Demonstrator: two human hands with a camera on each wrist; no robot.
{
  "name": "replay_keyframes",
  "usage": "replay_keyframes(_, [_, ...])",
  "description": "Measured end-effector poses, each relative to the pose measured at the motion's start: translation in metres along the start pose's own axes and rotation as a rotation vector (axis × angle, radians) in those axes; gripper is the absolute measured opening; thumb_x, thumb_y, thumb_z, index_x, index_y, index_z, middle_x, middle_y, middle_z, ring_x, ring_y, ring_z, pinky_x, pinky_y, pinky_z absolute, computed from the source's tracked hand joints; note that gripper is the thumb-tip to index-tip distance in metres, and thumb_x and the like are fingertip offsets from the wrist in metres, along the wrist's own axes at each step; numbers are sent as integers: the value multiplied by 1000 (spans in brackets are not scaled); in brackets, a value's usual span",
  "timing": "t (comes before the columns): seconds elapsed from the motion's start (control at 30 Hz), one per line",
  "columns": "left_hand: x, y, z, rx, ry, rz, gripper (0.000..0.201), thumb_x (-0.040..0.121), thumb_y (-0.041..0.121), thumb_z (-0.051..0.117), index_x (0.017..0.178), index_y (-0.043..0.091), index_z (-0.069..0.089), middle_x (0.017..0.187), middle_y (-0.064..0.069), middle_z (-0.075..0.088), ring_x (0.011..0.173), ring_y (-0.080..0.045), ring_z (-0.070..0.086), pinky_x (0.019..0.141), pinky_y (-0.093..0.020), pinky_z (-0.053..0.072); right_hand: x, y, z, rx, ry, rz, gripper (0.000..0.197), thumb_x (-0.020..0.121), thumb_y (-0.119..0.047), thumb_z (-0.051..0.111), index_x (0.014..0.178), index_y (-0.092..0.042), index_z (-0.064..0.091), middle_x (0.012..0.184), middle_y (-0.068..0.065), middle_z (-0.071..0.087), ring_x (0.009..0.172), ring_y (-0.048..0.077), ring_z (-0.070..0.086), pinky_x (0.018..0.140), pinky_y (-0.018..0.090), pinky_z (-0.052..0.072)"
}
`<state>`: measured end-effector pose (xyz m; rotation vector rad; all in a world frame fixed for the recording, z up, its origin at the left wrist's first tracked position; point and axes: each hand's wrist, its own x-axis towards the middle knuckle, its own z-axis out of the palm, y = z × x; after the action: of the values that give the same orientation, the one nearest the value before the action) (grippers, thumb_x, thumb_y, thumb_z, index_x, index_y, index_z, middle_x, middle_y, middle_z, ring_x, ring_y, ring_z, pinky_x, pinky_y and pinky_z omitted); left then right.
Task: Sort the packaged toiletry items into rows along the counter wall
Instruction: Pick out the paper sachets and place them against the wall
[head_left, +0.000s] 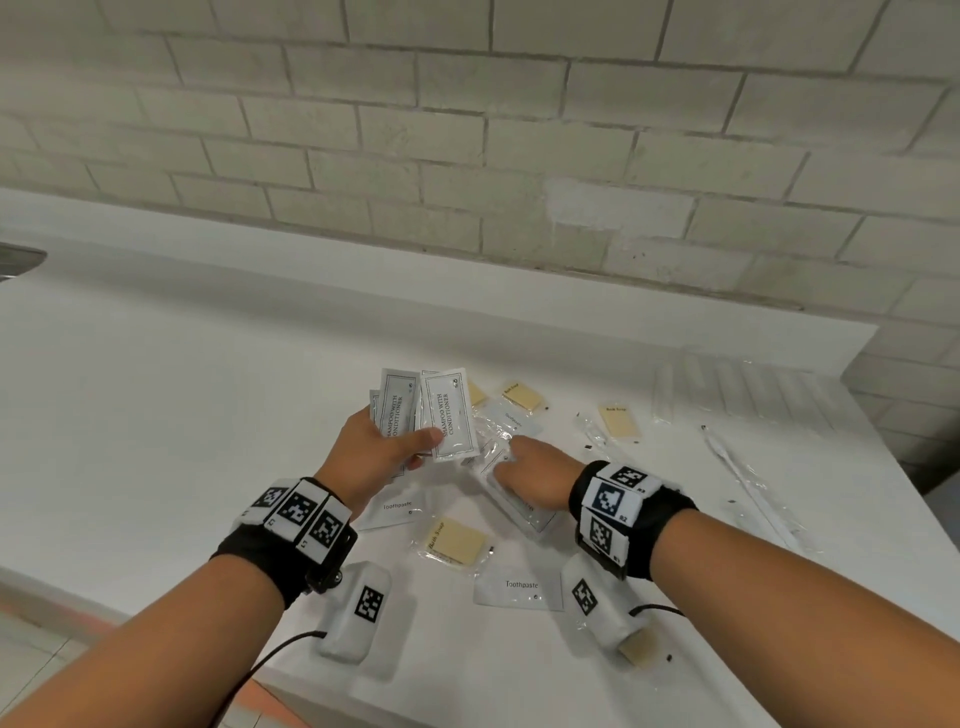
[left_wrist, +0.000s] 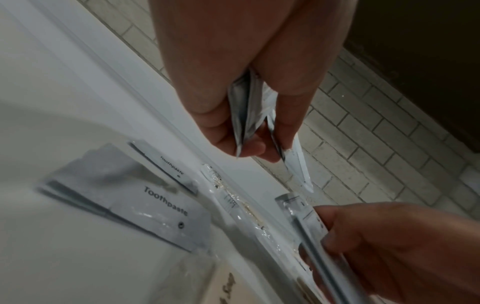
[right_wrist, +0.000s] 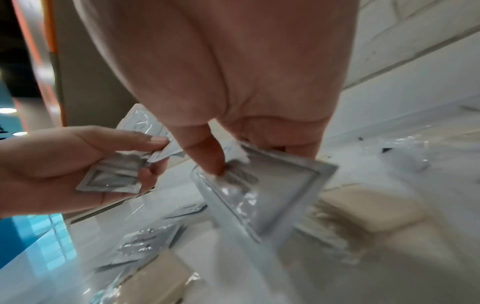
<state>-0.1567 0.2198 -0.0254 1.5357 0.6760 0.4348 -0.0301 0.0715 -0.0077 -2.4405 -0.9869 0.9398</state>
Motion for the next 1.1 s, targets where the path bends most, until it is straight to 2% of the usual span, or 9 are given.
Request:
replay_keyframes(0.13, [1, 3, 13, -15, -48, -5, 28, 81, 6, 73, 108, 6, 66, 83, -8, 71, 53, -9, 61, 53, -19, 50, 4, 4, -8, 276, 131, 117, 23, 95, -16, 32, 72, -16, 34, 71, -4, 31, 60, 8, 30, 53, 22, 25])
replay_keyframes(0.23, [2, 3, 19, -11, -88, -14, 28, 82, 5, 72, 109, 5, 66, 91, -12, 73, 65, -18, 61, 61, -24, 53, 7, 6, -14, 513, 234, 132, 30, 89, -10, 30, 63, -22, 22, 69, -2, 28, 58, 12, 27, 52, 24, 22])
replay_keyframes(0.4, [3, 2, 31, 19, -118, -24, 25, 81, 6, 72, 105, 7, 65, 81, -5, 71, 64, -18, 59, 60, -23, 52, 0, 5, -24, 642, 329, 99, 20, 88, -17, 30, 68, -20, 30, 80, 2, 37, 68, 18, 36, 62, 27, 29])
replay_keyframes(0.57, [6, 0, 41, 5, -157, -19, 26, 82, 7, 71, 107, 2, 65, 82, -8, 68, 63, -16, 60, 59, -21, 52, 1, 15, -26, 663, 314, 88, 20, 90, -8, 34, 72, -16, 35, 75, -1, 35, 62, 13, 34, 55, 26, 27])
replay_keyframes(0.67, [8, 5, 55, -26, -239, -16, 26, 82, 4, 71, 107, 3, 65, 85, -10, 70, 64, -13, 63, 60, -20, 53, -2, 21, -27, 715, 313, 77, 7, 90, -17, 41, 87, -13, 44, 76, -1, 41, 66, 15, 41, 59, 28, 32])
replay_keyframes(0.73, [11, 11, 68, -40, -291, -12, 28, 81, 2, 71, 108, 4, 66, 89, -12, 71, 71, -16, 65, 64, -23, 53, -4, 26, -32, 737, 350, 61, 23, 86, -26, 47, 101, -9, 47, 81, 1, 46, 73, 18, 46, 63, 29, 35])
replay_keyframes(0.8, [20, 19, 83, -60, -319, 1, 29, 80, -1, 71, 109, 3, 66, 94, -19, 71, 79, -22, 63, 67, -28, 53, -4, 34, -43, 754, 398, 38, 31, 75, -31, 50, 98, -10, 48, 81, 2, 49, 71, 17, 48, 61, 27, 36])
replay_keyframes(0.93, [41, 40, 116, -63, -378, 25, 32, 80, -3, 71, 112, -1, 63, 88, -17, 69, 69, -18, 60, 62, -26, 51, -1, 57, -72, 770, 468, 26, 17, 83, -15, 49, 84, 1, 53, 76, 12, 51, 67, 20, 46, 63, 27, 35])
replay_keyframes(1.1, [72, 60, 157, -43, -424, 44, 25, 82, -3, 69, 104, -9, 61, 81, -13, 63, 60, -19, 53, 55, -25, 46, 17, 89, -104, 834, 541, 124, 39, 82, -24, 49, 113, -1, 54, 92, 12, 64, 75, 23, 57, 68, 31, 46])
